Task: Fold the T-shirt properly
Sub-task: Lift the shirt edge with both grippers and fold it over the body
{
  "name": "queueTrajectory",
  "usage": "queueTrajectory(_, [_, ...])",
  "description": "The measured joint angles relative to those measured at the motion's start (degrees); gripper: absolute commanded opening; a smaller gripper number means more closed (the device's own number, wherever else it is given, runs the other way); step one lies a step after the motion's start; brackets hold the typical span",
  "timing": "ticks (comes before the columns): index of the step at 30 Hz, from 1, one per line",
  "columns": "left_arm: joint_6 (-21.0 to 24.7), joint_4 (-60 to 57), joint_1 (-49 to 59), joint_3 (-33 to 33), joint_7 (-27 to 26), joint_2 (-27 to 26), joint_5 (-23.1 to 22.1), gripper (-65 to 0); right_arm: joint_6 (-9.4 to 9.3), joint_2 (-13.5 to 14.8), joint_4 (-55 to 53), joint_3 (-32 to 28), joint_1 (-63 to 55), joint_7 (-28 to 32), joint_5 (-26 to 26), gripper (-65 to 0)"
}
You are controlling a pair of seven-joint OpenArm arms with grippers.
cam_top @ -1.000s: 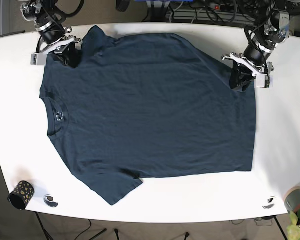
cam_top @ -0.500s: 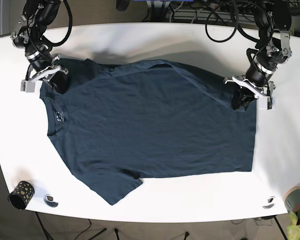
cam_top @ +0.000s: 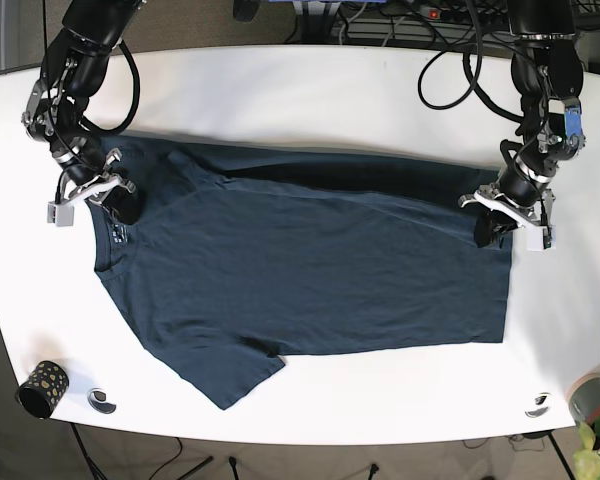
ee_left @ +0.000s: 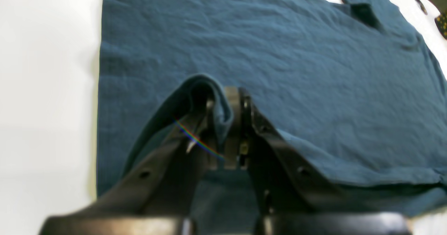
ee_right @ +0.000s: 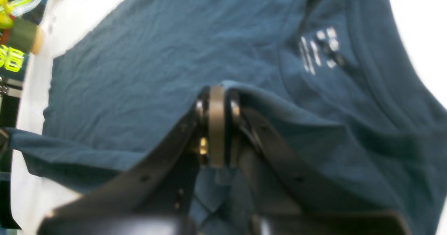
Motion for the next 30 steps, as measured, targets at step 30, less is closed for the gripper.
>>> queueTrajectory(30, [-0.1, -16.3, -10.1, -0.1, -0.1, -0.2, 0.0, -65.0, 0.22, 1.0, -20.8, -0.1, 19.5, 2.4, -15.3, -65.0])
